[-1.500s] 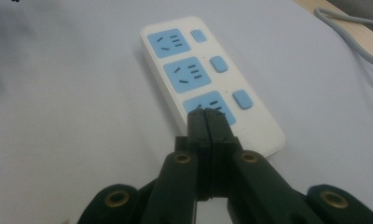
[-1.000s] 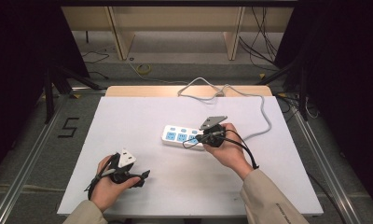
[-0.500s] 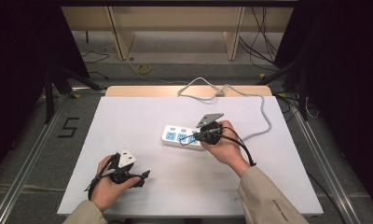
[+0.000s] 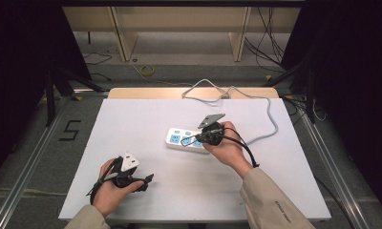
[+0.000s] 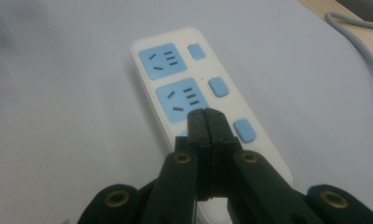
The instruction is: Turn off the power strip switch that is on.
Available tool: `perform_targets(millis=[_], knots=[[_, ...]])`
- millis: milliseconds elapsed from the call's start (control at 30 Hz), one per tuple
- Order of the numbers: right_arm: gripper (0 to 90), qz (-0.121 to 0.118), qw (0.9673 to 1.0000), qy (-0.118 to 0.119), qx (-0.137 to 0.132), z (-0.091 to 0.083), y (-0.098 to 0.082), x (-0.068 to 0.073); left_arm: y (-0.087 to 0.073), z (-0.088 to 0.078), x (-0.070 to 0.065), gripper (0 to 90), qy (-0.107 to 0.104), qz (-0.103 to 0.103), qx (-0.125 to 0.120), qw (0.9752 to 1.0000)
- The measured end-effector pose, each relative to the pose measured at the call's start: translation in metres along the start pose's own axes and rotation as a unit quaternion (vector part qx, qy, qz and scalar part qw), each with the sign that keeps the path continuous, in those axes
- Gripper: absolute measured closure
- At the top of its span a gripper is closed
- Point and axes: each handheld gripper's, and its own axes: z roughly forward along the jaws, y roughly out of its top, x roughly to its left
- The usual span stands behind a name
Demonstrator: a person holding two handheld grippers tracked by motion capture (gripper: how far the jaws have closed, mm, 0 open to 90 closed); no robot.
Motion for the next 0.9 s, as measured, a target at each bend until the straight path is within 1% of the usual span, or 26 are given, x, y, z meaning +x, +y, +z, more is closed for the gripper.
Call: perform_targets(millis=[233,300,400,533,567,600,667,700,733,800,833,867,900], knots=[[90.0,0.003,1.0000,-0.001,0.002,0.004,0.005,-0.001,0.000,0.000,0.000,15.2,0.000,0.000,-0.001,1.0000],[90.0,-0.001,1.0000,-0.001,0.003,0.005,0.007,-0.002,0.000,0.000,0.000,15.2,0.000,-0.001,-0.001,1.0000],[90.0,0.004,1.0000,-0.001,0.001,0.008,0.009,-0.002,0.000,0.000,0.000,15.2,0.000,0.000,-0.001,1.0000],[90.0,0.003,1.0000,-0.001,0.005,0.010,0.010,-0.003,0.000,0.000,0.000,15.2,-0.001,0.000,-0.001,1.0000],[90.0,0.007,1.0000,-0.002,0.005,0.012,0.011,-0.002,0.000,0.000,0.000,15.2,-0.001,0.000,-0.001,1.0000],[90.0,0.003,1.0000,0.000,0.008,0.012,0.011,-0.003,0.000,0.000,0.000,15.2,-0.001,0.000,-0.001,1.0000],[90.0,0.002,1.0000,0.000,0.009,0.013,0.011,-0.003,0.000,0.000,0.000,15.2,-0.001,0.000,-0.001,1.0000],[90.0,0.007,0.9999,-0.001,0.009,0.014,0.012,-0.003,0.000,0.000,0.000,15.2,-0.001,0.000,-0.001,1.0000],[90.0,0.000,0.9999,-0.001,0.011,0.014,0.012,-0.004,0.000,0.000,0.000,15.2,-0.001,0.000,-0.001,1.0000],[90.0,0.006,0.9999,-0.001,0.009,0.016,0.013,-0.004,0.000,0.000,0.000,15.2,-0.001,0.000,-0.001,1.0000],[90.0,0.001,0.9999,0.000,0.012,0.017,0.013,-0.005,0.000,0.000,0.000,15.2,-0.001,0.000,-0.001,1.0000],[90.0,0.008,0.9999,-0.002,0.013,0.017,0.014,-0.004,0.000,0.000,0.000,15.2,-0.001,0.000,-0.001,1.0000],[90.0,0.006,0.9999,-0.001,0.015,0.018,0.014,-0.005,0.000,0.000,0.000,15.3,-0.001,0.001,-0.001,1.0000]])
